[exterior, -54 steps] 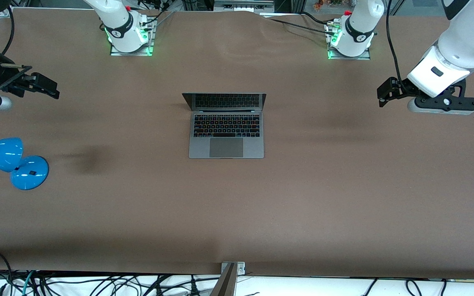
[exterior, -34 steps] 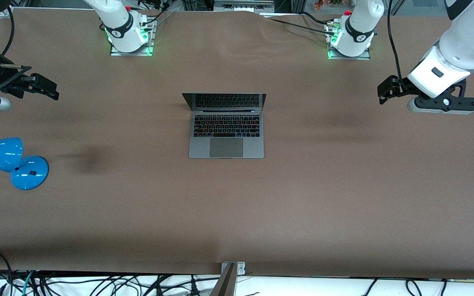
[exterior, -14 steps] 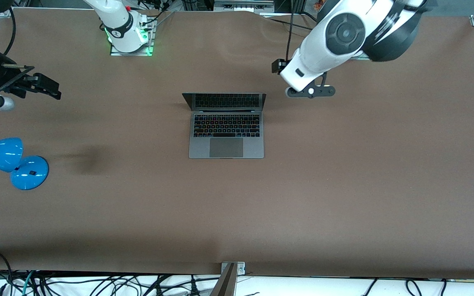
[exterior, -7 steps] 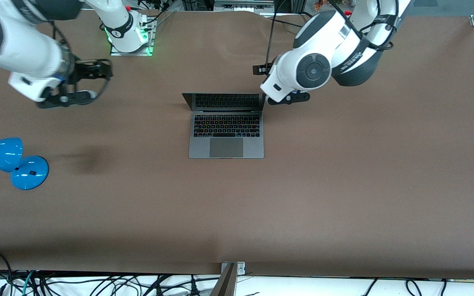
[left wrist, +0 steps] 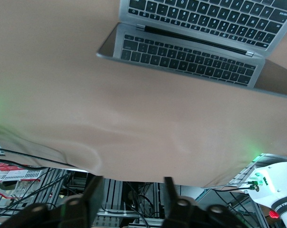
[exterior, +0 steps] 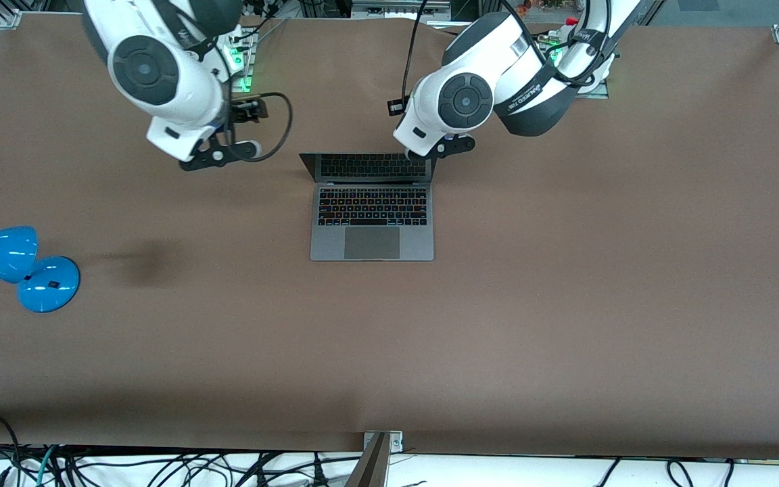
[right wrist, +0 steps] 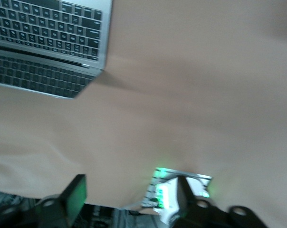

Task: Close laptop with both arms from behind
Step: 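Lower both grippers onto the back of the raised laptop screen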

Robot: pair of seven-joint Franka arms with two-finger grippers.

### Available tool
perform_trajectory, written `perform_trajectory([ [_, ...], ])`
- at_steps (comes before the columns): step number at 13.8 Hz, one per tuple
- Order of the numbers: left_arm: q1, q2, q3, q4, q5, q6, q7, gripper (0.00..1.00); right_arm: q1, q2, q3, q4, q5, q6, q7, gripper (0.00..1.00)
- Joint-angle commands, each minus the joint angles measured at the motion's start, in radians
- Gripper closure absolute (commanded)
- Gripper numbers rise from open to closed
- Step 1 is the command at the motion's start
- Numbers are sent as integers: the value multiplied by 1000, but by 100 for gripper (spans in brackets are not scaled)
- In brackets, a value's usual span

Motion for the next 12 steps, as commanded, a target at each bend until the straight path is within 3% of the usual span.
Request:
perform_trajectory([
  [1, -12, 39, -7, 29, 42, 31, -19, 100, -5, -59, 112, -127, 20, 119, 165, 100],
  [5, -8, 61, -4, 30, 84, 48, -3, 100, -5, -4, 168, -128, 25, 142, 224, 100],
  [12, -2, 84, 4, 29, 110, 47, 21, 100, 33, 131, 177, -103, 14, 288, 218, 100],
])
